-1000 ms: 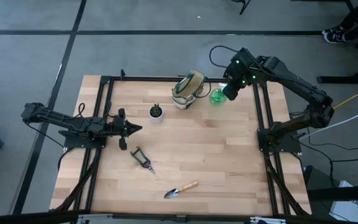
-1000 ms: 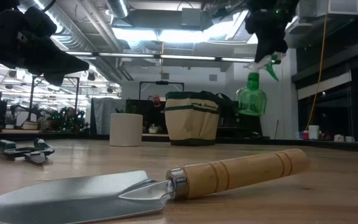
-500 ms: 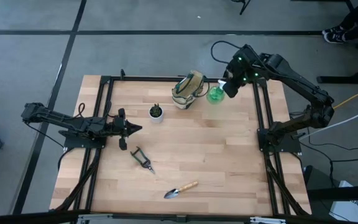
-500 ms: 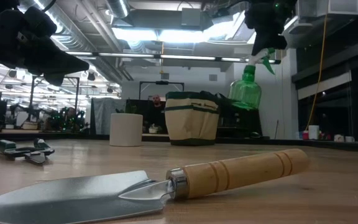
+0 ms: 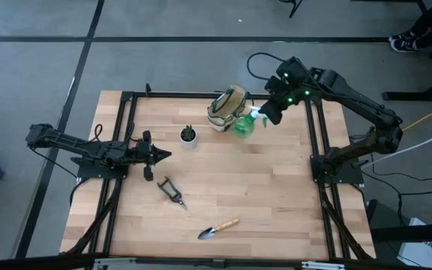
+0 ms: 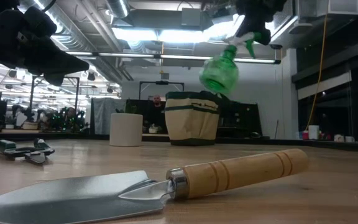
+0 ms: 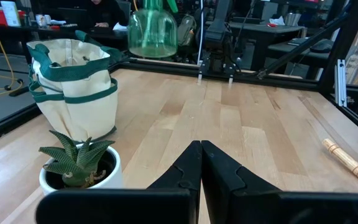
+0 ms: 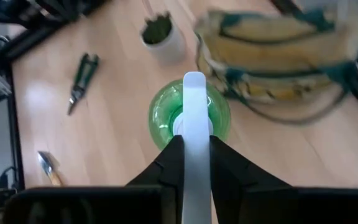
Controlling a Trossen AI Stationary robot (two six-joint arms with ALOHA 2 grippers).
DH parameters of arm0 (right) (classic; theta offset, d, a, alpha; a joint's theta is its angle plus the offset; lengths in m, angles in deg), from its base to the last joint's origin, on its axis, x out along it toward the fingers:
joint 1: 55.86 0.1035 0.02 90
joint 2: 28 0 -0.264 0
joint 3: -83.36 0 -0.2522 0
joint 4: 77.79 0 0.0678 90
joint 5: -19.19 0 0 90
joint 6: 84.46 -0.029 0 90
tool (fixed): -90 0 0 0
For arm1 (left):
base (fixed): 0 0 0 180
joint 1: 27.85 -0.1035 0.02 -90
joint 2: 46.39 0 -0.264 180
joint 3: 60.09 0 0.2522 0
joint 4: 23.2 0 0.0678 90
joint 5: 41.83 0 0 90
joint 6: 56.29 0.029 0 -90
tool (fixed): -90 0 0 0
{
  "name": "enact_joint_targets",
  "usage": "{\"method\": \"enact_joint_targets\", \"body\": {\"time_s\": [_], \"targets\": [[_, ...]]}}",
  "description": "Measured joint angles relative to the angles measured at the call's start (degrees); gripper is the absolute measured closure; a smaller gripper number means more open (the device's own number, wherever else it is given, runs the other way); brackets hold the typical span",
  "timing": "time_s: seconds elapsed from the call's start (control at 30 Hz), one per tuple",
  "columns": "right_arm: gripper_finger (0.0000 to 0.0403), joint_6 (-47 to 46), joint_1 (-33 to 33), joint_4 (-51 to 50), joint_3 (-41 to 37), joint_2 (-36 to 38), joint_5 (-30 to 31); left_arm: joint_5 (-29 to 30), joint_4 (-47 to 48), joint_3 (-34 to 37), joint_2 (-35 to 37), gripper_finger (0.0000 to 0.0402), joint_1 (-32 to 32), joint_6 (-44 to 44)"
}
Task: Pick & Place Garden tools in Gardening bag
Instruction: Put the spray bottle into the gardening bag
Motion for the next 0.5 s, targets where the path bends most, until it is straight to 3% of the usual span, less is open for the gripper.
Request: {"method": "enact_joint_targets", "body": {"time_s": [0.5], "targets": [[0.0350,-1.7,-0.8,14.1,0.1,-0.7,1.1,0.0,0.0,0.0,0.0,0.0398,0.0,0.0]]}}
